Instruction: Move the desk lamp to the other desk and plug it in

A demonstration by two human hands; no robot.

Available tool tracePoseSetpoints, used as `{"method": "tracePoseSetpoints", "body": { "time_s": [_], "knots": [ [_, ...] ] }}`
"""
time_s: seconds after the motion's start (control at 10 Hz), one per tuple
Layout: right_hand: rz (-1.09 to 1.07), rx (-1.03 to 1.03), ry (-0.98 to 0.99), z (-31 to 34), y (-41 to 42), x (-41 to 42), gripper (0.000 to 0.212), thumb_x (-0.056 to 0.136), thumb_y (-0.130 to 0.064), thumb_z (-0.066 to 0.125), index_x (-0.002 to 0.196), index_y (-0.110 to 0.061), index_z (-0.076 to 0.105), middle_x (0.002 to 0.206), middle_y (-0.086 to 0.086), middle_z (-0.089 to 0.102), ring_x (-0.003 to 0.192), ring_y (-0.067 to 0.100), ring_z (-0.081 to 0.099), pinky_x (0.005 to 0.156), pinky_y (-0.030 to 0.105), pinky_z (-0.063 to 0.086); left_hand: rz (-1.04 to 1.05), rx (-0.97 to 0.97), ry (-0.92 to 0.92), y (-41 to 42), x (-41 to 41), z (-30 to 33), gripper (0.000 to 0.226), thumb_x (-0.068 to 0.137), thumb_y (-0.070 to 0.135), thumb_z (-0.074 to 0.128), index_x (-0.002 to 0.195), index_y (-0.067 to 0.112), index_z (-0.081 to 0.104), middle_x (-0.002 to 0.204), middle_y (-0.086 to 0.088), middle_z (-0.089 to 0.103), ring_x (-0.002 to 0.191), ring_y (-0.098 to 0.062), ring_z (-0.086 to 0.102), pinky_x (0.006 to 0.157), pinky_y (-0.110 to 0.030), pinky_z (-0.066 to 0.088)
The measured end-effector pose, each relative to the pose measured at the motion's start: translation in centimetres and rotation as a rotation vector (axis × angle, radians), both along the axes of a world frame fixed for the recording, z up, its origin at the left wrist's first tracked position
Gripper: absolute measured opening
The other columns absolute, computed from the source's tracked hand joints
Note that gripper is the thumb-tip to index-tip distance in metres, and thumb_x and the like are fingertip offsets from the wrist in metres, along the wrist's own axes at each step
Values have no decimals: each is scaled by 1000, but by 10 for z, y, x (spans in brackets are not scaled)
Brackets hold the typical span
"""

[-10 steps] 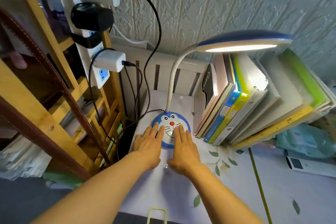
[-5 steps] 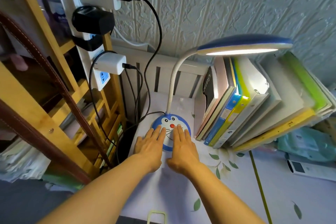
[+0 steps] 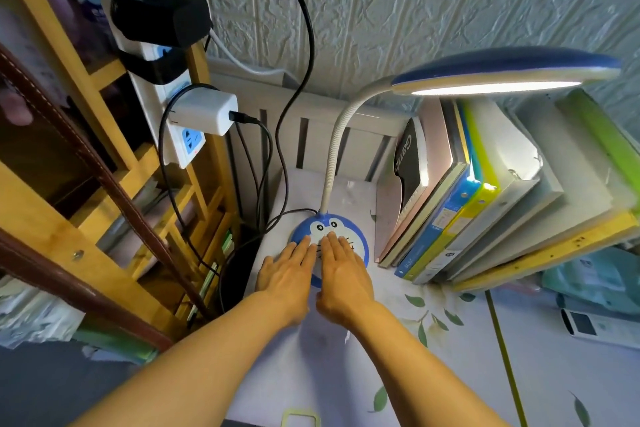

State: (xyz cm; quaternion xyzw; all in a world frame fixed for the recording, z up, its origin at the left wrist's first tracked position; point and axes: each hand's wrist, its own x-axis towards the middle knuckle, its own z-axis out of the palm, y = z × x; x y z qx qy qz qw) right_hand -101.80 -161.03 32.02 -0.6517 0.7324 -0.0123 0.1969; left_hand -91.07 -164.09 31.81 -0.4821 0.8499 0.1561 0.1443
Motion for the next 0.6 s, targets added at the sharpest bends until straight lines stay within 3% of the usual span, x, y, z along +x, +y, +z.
{"method": "tracePoseSetpoints", "body": {
  "time_s": [0.1,0.3,0.5,0.6],
  "knots": [
    [15,-12,3,-2,2,0,102,75,-20,71,148,-9,1,160,7,-5,147,23,-6,121,34,7,23,41,80,3,0,-4,91,90,30,57,150,18,-11,161,-1,-12,148,-20,-1,118,-42,14],
    [12,-5,8,-2,2,1,104,74,-18,71,148,-8,0,160,7,-9,147,22,-9,122,33,6,2,32,66,0,0,-6,94,89,36,57,149,19,-13,160,-1,-14,148,-22,2,118,-42,16],
    [-6,44,-9,2,5,0,109,76,-28,70,147,-13,-11,157,8,-21,145,25,-17,120,37,6,23,41,64,9,5,-2,98,89,40,56,147,21,-20,159,-1,-20,147,-23,-9,118,-46,7],
    [1,18,9,5,13,3,113,75,-36,71,147,-16,-14,156,8,-26,144,27,-22,120,39,-1,20,23,65,14,7,4,102,87,46,56,146,22,-23,158,-3,-24,146,-26,-13,117,-50,5]
  ]
}}
